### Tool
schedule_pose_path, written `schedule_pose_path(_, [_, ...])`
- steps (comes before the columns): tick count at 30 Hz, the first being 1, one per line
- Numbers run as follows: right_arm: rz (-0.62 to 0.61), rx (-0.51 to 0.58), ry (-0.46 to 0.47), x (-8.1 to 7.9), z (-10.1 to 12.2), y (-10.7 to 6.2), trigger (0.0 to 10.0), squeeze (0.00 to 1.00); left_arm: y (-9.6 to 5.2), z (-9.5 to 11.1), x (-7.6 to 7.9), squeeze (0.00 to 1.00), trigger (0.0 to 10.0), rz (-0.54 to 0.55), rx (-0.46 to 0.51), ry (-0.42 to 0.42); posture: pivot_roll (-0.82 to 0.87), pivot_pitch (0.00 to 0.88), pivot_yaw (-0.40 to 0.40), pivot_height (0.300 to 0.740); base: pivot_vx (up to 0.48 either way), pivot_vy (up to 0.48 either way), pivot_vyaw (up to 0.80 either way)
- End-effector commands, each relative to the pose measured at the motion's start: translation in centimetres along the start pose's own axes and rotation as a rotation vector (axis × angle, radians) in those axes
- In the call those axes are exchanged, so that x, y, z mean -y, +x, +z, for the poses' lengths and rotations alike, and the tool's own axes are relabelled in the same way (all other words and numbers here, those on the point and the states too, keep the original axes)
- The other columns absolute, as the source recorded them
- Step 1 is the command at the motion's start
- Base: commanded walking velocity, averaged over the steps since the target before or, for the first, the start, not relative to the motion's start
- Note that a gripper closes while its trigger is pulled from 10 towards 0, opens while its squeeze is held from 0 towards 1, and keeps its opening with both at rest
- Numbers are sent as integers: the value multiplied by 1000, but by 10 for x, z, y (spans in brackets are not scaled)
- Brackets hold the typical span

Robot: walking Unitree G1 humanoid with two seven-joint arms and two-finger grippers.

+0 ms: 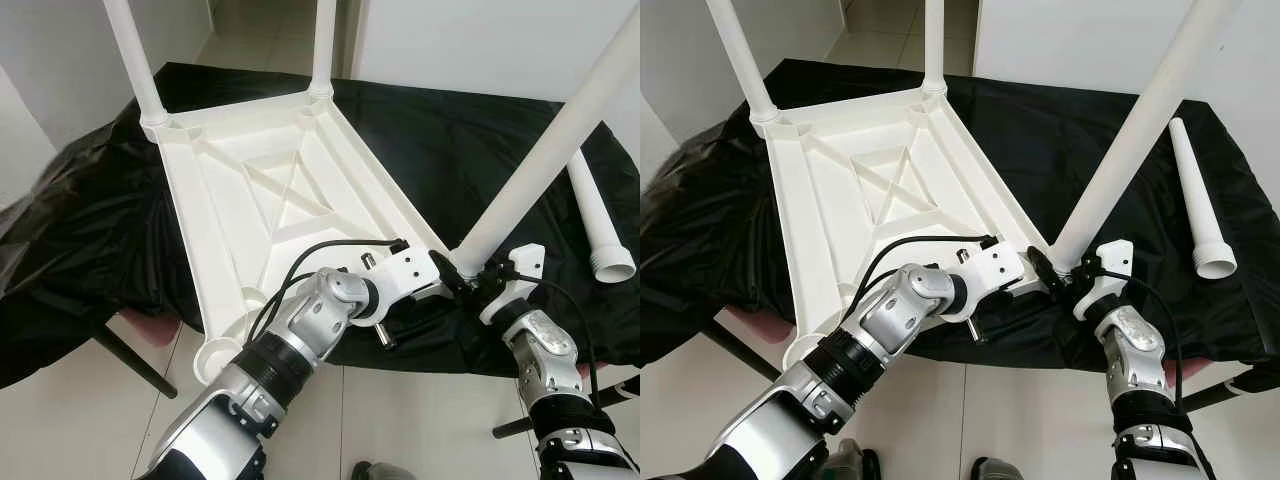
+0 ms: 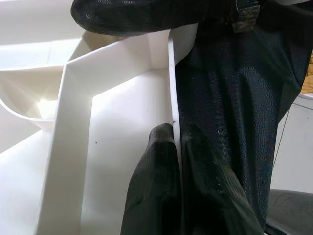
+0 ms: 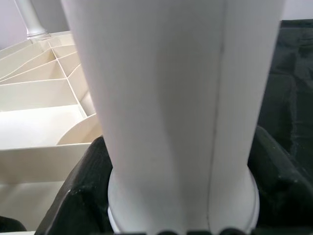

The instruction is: Building children table

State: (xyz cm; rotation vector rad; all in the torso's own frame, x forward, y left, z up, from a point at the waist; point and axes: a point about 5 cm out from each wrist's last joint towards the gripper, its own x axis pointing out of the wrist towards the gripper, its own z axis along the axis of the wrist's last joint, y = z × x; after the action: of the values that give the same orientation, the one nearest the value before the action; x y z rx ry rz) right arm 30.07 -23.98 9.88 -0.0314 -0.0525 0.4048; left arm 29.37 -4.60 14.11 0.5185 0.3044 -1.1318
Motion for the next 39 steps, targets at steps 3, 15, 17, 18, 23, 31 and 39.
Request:
schedule_pose_path(3, [-109,-182,71,-9,-37,-14,0,0,1,1,-9,0,10000,125,-8,16,-12,29,3,740,0,0,0])
schedule_pose_path(15, [-301,-169,131,-26,-35,-2,0,0,0,2,-9,0,10000,129,-1,20,-3,43,-6,740,0,0,0])
schedule_pose_path(17, [-431,-157,145,-27,-33,1,0,0,0,2,-10,0,10000,134,0,18,-2,44,-7,740,0,0,0])
schedule_pose_path(18, [-431,-157,145,-27,-33,1,0,0,0,2,-10,0,10000,134,0,18,-2,44,-7,740,0,0,0])
schedule_pose_path(23, [-642,-133,126,-35,-28,4,0,0,0,2,-10,0,10000,139,1,15,-1,38,-12,740,0,0,0])
schedule_pose_path(31, [-785,-150,130,-55,-28,9,0,0,0,3,-12,0,10000,142,9,12,-4,26,-9,740,0,0,0])
schedule_pose_path(39, [-769,-164,118,-55,-26,12,10000,0,1,6,-13,0,10000,145,17,13,-8,16,-10,740,0,0,0])
